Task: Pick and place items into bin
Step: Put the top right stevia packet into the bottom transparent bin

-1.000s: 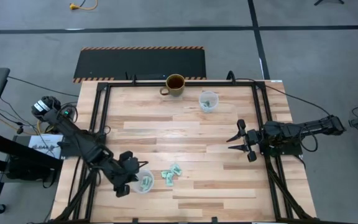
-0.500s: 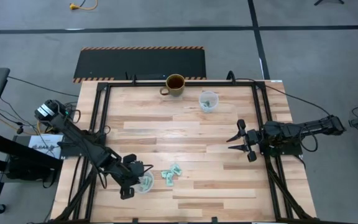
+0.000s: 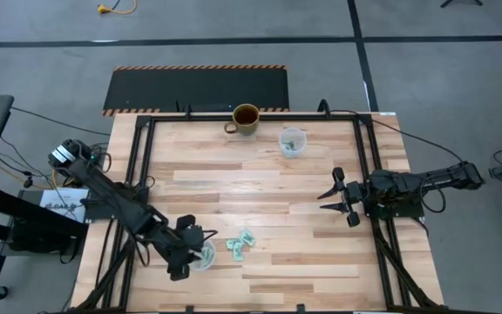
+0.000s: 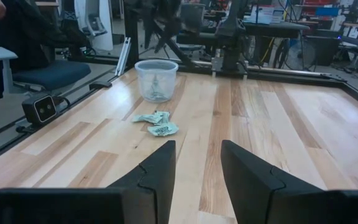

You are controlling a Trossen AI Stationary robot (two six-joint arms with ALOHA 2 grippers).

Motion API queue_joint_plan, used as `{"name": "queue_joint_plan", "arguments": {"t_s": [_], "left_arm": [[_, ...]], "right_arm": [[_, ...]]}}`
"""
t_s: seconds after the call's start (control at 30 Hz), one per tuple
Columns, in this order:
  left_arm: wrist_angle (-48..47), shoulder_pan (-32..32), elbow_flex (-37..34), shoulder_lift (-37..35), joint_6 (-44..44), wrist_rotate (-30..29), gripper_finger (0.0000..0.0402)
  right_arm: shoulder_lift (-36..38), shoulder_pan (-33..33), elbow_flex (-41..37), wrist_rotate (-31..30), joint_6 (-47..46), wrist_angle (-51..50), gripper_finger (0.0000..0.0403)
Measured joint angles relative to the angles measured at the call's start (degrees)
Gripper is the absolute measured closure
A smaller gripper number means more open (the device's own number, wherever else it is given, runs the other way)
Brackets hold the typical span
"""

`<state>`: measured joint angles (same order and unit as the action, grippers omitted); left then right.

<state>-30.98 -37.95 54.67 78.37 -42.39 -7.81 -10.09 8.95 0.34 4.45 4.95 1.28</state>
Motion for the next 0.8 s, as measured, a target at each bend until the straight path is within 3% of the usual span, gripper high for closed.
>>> {"name": "queue_joint_plan", "arguments": {"t_s": [0.27,0.43,0.63,0.8], "left_arm": [[4.0,1.3,10.9,0.3,5.7,-23.7,0.0308],[7.5,6.2,12.7,4.4,4.1,-20.9,0.0308],[3.9,10.3,13.9,11.1,-2.4,-20.4,0.0308],[3.7,12.6,13.9,15.8,-3.7,-16.3,0.0301]], "right_arm": [[0.0,0.0,0.0,0.0,0.0,0.0,0.0280],[0.0,0.0,0.0,0.0,0.0,0.0,0.0280],[0.0,0.0,0.0,0.0,0.0,0.0,0.0280],[0.0,0.0,0.0,0.0,0.0,0.0,0.0280]]}}
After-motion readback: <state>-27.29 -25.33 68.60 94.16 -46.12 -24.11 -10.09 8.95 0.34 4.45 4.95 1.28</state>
